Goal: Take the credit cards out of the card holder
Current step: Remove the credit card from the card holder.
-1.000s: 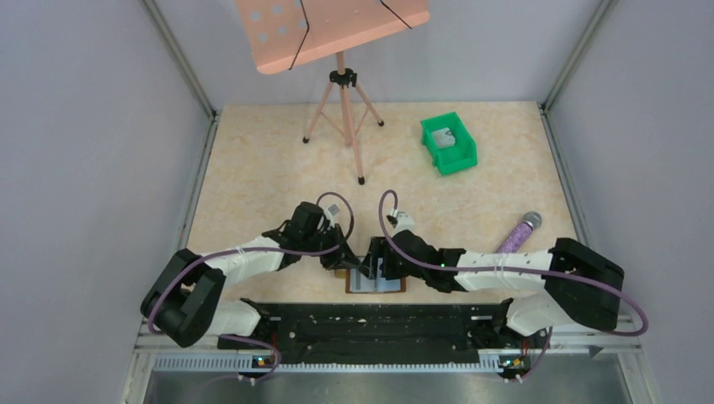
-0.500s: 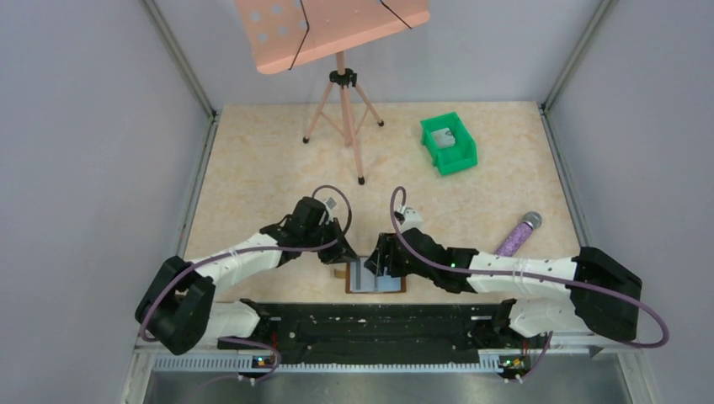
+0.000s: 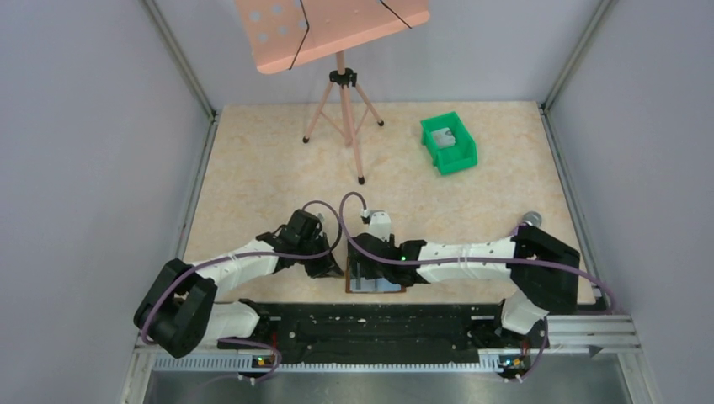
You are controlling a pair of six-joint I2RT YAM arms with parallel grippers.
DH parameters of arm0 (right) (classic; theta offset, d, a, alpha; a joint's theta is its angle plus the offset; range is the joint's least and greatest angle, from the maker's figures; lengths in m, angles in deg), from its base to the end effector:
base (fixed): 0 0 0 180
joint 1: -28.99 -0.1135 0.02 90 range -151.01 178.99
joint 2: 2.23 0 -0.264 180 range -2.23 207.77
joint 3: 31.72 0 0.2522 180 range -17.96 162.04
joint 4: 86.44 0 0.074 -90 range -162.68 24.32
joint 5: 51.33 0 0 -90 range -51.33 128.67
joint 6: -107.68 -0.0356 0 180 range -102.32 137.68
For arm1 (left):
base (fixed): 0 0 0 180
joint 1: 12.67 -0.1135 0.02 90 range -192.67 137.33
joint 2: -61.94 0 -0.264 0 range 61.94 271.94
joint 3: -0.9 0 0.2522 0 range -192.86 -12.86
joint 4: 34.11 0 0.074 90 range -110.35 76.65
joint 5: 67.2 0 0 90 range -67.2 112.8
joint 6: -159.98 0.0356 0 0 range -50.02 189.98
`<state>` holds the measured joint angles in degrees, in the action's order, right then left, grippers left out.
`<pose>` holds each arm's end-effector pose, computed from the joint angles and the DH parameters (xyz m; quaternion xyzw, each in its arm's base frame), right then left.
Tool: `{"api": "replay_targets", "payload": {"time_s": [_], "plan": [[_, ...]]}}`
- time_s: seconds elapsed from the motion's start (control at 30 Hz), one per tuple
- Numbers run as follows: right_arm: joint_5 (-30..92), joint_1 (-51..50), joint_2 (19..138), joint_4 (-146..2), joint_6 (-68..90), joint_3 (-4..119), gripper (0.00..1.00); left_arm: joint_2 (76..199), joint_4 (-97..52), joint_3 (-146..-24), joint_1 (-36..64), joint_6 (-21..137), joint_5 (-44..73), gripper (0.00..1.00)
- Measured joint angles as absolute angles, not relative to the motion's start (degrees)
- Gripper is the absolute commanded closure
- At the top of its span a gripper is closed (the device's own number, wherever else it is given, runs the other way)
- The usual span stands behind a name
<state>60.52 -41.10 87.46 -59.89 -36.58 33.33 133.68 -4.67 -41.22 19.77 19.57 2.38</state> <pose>0.1197 0.2916 0.1889 -0.0652 0.9259 0.2051 0.3104 0.1720 -0.1241 0.1475 -0.1014 0.9443 -0.3018 0.0838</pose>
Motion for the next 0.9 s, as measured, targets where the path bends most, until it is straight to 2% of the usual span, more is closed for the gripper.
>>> {"api": "replay_targets", "payload": {"time_s": [0.37,0.67,0.9], "plan": [[66.53,-43.15,97.45,-49.77,-40.72,40.91,0.32,131.39,-4.91,-37.16,15.12,20.68,1.20,0.97],[68.63,-43.67,99.55,-47.69,-42.44,43.16,0.31,130.71,-5.74,-36.30,14.75,20.88,0.50,0.97],[68.76,-43.76,100.18,-47.41,-42.53,43.77,0.35,130.19,-6.64,-35.58,14.61,20.83,0.06,0.97]]}}
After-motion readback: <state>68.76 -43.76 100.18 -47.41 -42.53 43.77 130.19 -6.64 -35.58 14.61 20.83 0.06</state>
